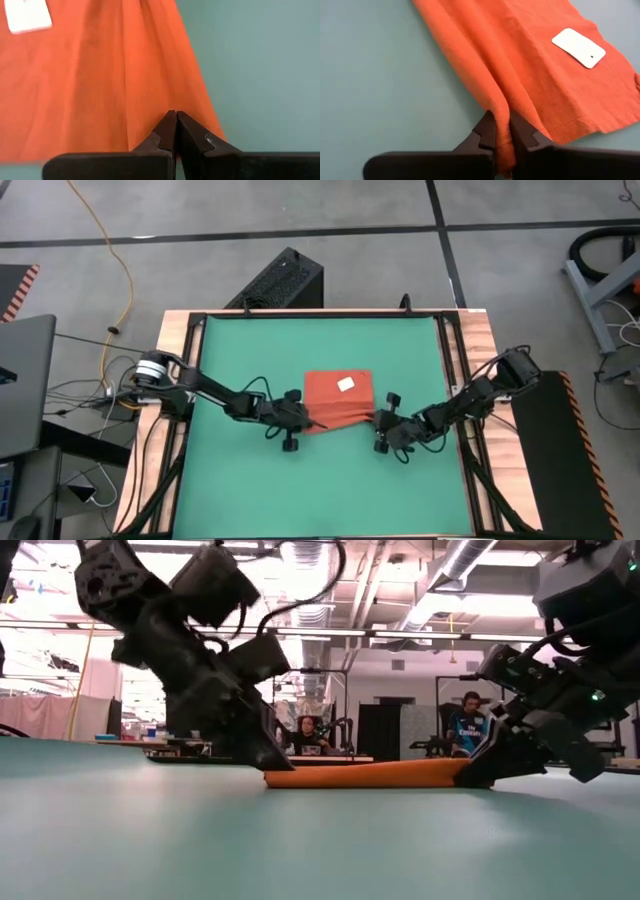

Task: Roll towel
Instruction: Roll the orange microfiber towel

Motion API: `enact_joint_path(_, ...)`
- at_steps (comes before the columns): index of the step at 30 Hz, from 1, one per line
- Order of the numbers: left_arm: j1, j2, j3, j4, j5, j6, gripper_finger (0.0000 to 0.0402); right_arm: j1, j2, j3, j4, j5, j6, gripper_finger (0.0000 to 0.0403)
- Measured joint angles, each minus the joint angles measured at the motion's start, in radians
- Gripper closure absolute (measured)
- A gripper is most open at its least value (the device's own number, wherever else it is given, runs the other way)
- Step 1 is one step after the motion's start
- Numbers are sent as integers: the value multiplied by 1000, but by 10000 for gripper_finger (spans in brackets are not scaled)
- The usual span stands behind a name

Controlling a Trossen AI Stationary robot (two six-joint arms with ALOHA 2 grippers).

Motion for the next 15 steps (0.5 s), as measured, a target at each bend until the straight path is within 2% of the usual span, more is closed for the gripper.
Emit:
enact_joint_path(4,-1,-89,-2,-8,-9,43,402,21,-18,-2,-7,-10,15,371)
enact_joint_path(9,20,-138,2,43,-120,178,402,17,-62,7,-34,-88,25,367)
enact_joint_path(15,96,-128,0,46,-66,213,401,-23,-147,45,-97,-273,30,370)
